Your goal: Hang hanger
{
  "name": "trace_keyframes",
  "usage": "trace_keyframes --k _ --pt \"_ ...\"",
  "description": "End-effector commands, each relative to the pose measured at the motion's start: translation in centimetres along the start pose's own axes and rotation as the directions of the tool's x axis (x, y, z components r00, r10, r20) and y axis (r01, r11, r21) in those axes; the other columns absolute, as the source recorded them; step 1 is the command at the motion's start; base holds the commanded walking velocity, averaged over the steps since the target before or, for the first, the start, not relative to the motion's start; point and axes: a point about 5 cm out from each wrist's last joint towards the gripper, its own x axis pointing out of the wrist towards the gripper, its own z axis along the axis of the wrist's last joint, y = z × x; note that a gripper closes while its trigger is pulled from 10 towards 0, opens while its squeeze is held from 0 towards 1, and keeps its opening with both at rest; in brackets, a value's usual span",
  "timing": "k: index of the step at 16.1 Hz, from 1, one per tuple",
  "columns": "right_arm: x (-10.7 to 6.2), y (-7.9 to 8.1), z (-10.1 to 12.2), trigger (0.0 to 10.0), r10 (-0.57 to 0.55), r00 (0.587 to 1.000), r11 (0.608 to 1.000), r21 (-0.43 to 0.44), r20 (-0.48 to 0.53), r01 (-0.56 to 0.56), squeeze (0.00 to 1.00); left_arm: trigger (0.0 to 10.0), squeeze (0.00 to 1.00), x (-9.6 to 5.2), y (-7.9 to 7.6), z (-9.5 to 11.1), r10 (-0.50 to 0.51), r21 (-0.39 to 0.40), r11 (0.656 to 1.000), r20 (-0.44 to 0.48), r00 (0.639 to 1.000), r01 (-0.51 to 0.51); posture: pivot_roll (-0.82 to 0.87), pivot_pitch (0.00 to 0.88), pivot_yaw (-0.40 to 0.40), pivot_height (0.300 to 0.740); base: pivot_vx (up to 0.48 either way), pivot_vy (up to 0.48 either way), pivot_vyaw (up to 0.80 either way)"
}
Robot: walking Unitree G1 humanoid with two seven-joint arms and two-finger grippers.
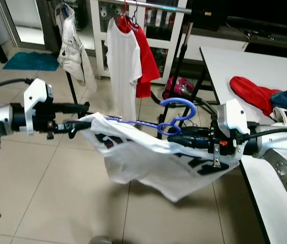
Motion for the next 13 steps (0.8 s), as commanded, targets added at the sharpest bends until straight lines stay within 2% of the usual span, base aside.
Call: trace_keyframes --k 1,2,5,8,9,10,11,13 --pt "-0.2 -0.1 0.9 10.0 0.028 0.999 0.999 -0.039 0.021 -0.027 0.0 9.1 0.0 -0.3 0.0 0.3 -0.041 0.03 0.999 -0.04 0.998 0.043 0.1 0.0 -0.056 0.74 0.0 0.0 0.0" --pt "-0.3 -0.2 0.8 10.0 0.032 0.999 0.999 -0.04 0.013 -0.032 0.0 10.0 0.0 -0.6 -0.2 0.2 -0.07 0.032 0.997 -0.063 0.996 0.072 0.1 0.0 -0.053 0.74 0.0 0.0 0.0" --pt "-0.7 -0.5 0.7 10.0 0.032 0.999 0.999 -0.04 0.004 -0.032 0.0 10.0 0.0 -1.3 -0.4 0.5 -0.086 0.041 0.995 -0.057 0.995 0.089 0.1 0.0 -0.057 0.74 0.0 0.0 0.0" --pt "-0.8 -0.5 0.8 10.0 0.037 0.999 0.999 -0.039 0.004 -0.037 0.0 10.0 0.0 -1.7 -1.0 0.2 -0.134 0.019 0.99 -0.1 0.986 0.137 0.1 0.0 -0.059 0.74 0.0 0.0 0.0" --pt "-0.8 -0.6 0.8 10.0 0.041 0.999 0.998 -0.04 0.005 -0.04 0.0 2.8 0.0 -1.9 -1.2 0.0 -0.145 0.014 0.989 -0.111 0.983 0.147 0.11 0.0 -0.062 0.74 0.0 0.0 0.0" --pt "-0.8 -0.6 0.8 10.0 0.042 0.999 0.998 -0.04 0.005 -0.041 0.0 2.8 0.0 -2.0 -1.2 0.0 -0.145 0.015 0.989 -0.112 0.983 0.147 0.11 0.0 -0.062 0.74 0.0 0.0 0.0" --pt "-0.8 -0.6 0.8 10.0 0.045 0.999 0.998 -0.041 0.005 -0.044 0.0 0.0 0.0 -2.1 -1.3 -0.1 -0.14 0.018 0.99 -0.113 0.984 0.143 0.1 0.0 -0.062 0.74 0.0 0.0 0.0" --pt "-0.8 -0.6 0.8 10.0 0.049 0.999 0.998 -0.041 0.002 -0.049 0.0 0.0 0.0 -2.3 -1.4 -0.3 -0.141 0.02 0.989 -0.139 0.98 0.145 0.1 0.0 -0.06 0.74 0.0 0.0 0.0"
